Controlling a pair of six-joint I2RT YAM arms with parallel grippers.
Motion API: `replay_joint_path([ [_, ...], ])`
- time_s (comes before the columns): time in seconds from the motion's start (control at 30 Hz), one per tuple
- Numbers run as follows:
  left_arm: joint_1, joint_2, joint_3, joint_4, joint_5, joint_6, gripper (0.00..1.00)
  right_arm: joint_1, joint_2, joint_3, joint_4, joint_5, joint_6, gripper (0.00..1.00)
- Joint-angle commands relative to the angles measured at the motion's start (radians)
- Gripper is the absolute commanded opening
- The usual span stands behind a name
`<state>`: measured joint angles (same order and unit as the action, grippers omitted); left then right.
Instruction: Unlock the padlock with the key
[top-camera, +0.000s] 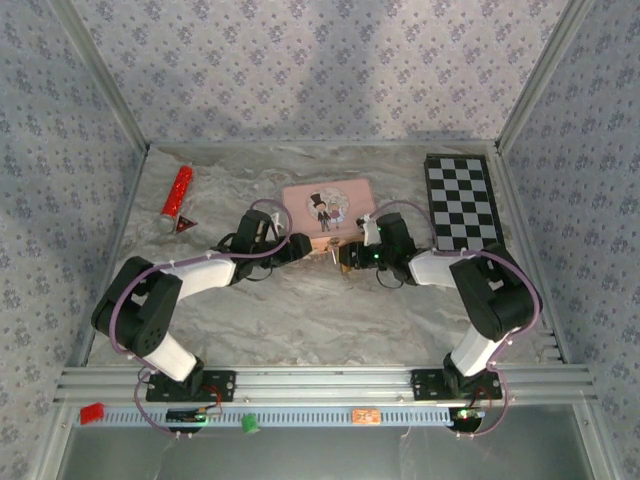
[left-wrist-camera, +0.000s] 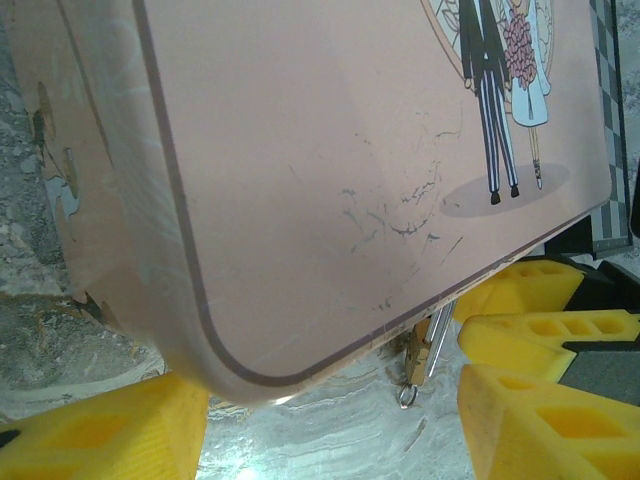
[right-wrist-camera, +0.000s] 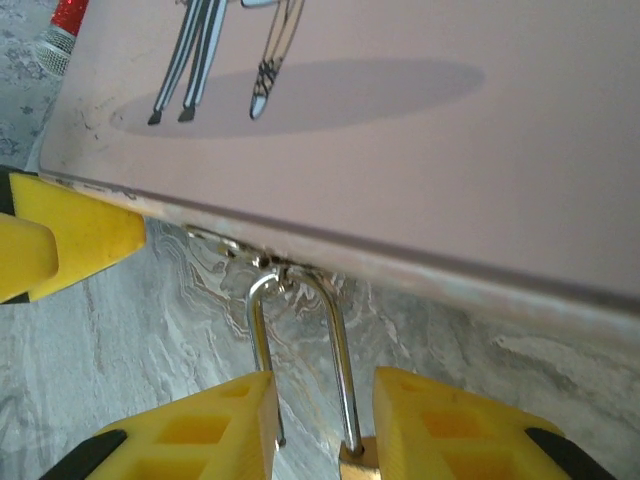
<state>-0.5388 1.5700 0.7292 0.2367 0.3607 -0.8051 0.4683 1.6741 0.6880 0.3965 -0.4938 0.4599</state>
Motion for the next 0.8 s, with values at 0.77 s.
replay_joint_path([
  [0.77, 0.027, -0.053, -0.039, 0.013, -0.012, 0.004, 0.66, 0.044, 0.070, 0.045, 0.048, 0.052, 0.019, 0.13],
])
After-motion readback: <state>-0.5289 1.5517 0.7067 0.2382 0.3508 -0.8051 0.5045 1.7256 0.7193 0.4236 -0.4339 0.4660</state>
